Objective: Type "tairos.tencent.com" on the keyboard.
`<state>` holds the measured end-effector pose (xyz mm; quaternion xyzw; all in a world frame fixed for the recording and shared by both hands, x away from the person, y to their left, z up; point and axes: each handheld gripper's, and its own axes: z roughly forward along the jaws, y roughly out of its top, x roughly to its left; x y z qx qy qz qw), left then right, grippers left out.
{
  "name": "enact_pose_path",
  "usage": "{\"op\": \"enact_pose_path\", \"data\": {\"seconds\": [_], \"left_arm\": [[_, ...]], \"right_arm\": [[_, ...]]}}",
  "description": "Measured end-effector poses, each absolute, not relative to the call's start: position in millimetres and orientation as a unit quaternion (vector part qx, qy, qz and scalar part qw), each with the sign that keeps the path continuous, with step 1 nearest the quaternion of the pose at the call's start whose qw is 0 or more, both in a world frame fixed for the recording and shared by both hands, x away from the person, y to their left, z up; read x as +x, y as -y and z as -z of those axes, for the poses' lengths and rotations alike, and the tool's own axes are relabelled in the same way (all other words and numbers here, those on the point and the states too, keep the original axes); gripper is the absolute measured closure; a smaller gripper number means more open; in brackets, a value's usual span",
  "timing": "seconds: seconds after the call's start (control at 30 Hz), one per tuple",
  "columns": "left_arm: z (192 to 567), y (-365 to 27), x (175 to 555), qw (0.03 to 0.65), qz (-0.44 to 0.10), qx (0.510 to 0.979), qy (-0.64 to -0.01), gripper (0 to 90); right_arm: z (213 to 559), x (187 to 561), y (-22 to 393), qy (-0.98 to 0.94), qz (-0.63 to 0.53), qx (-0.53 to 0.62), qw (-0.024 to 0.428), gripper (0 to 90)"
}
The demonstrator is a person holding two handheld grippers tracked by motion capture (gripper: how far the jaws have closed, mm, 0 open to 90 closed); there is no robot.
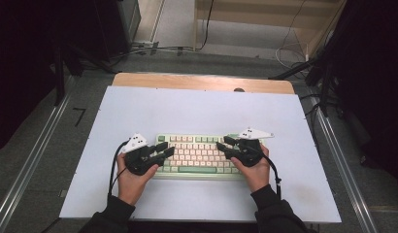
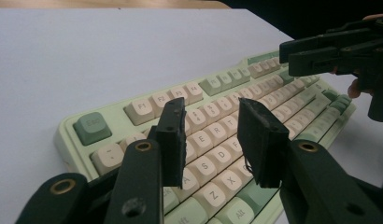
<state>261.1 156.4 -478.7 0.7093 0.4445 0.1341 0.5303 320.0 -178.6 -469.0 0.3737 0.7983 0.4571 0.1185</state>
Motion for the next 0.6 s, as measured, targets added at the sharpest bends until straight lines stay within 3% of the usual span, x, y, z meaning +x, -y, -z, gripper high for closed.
{"op": "enact_pose_path", "data": {"seconds": [0.17, 0.6], "left_arm": [[481, -163, 262, 0.532, -0.14, 0.696, -0.461, 56.1], [486, -181, 259, 0.528, -0.167, 0.675, -0.486, 45.0]], "right_arm": [[468, 319, 179, -0.798, -0.459, 0.371, 0.12, 57.3], [463, 312, 179, -0.805, -0.462, 0.35, 0.123, 85.7]]}}
